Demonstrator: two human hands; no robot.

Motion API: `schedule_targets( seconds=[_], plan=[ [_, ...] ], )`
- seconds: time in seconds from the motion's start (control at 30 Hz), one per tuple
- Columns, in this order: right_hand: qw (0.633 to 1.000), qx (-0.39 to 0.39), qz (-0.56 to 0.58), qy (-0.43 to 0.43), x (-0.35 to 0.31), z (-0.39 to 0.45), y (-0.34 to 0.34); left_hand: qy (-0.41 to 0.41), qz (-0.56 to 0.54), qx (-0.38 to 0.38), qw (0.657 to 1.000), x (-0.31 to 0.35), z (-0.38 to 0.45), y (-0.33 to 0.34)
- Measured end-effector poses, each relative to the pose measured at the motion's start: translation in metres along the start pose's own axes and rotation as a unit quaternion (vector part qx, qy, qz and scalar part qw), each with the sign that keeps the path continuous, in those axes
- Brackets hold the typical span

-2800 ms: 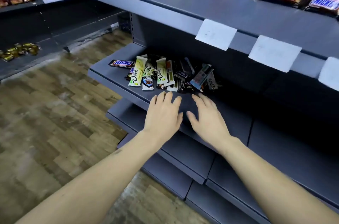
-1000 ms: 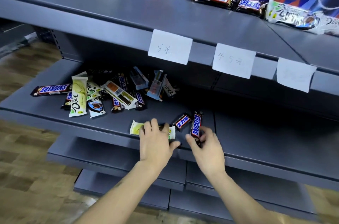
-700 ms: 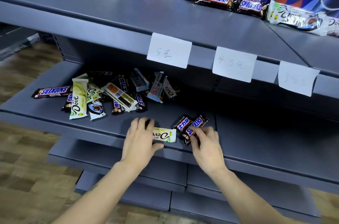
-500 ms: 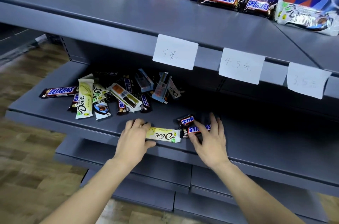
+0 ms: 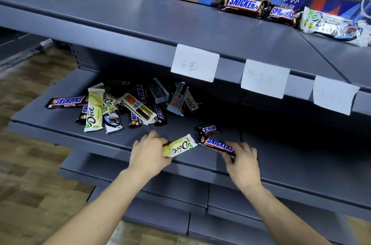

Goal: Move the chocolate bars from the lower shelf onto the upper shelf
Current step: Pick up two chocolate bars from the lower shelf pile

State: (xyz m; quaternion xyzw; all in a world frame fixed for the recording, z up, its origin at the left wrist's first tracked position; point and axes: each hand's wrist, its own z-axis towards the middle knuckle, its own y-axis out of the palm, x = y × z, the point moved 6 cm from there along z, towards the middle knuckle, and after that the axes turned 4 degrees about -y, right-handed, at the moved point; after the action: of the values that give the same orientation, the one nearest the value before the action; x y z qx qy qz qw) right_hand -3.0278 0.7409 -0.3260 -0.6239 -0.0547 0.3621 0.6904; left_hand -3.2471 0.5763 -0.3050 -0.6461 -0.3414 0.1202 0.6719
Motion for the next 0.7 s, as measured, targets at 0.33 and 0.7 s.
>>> schedule_targets(
  seconds=[0.33, 0.7],
  plan=[
    [0.997, 0.011, 0.050, 0.049, 0.006, -0.004, -0.003, 0.058, -0.060, 0.030, 0.996, 0.040, -0.004, 0.016],
    [0.994, 0.045, 0.075, 0.069, 0.010, -0.022, -0.019, 0.229, 0.122, 0.002, 0.966, 0.059, 0.017, 0.022]
  ],
)
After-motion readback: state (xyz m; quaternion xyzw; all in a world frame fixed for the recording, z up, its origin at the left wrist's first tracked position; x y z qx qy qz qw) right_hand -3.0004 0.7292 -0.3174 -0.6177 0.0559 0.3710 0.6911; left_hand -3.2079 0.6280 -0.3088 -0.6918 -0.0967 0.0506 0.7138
